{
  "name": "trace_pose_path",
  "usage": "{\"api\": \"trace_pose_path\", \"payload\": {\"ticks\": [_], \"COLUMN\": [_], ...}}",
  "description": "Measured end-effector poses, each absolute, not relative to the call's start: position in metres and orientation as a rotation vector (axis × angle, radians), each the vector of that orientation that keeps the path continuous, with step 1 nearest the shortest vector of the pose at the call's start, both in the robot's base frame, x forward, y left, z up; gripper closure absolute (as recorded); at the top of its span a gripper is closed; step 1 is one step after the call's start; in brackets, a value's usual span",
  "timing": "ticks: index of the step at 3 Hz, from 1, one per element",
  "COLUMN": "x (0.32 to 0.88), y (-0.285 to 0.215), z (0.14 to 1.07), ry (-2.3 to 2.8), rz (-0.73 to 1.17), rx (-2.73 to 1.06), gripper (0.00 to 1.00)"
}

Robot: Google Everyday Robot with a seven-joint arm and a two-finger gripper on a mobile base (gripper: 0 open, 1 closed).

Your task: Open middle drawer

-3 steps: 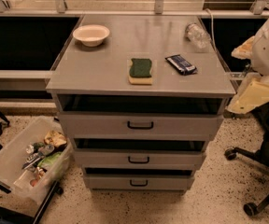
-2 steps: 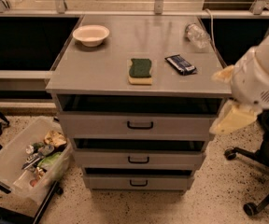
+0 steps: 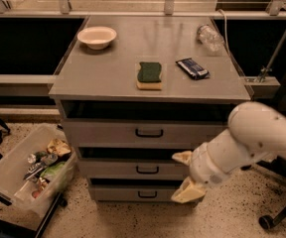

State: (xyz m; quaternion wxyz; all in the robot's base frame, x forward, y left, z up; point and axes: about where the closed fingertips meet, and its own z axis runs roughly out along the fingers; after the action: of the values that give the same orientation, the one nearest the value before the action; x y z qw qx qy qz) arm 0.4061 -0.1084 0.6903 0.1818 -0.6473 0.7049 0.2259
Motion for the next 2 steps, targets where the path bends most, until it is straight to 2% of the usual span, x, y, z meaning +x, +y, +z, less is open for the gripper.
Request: {"api": "trace_pose_path", "payload": {"ticks": [1,2], "x": [0.359,0.341], "y": [-0.058,-0.046], "z": [0.577,0.529], "ry": [1.988,2.02], "rz": [0.893,0.979], "rx": [-1.804,-1.733], "gripper": [0.0,0.0]}}
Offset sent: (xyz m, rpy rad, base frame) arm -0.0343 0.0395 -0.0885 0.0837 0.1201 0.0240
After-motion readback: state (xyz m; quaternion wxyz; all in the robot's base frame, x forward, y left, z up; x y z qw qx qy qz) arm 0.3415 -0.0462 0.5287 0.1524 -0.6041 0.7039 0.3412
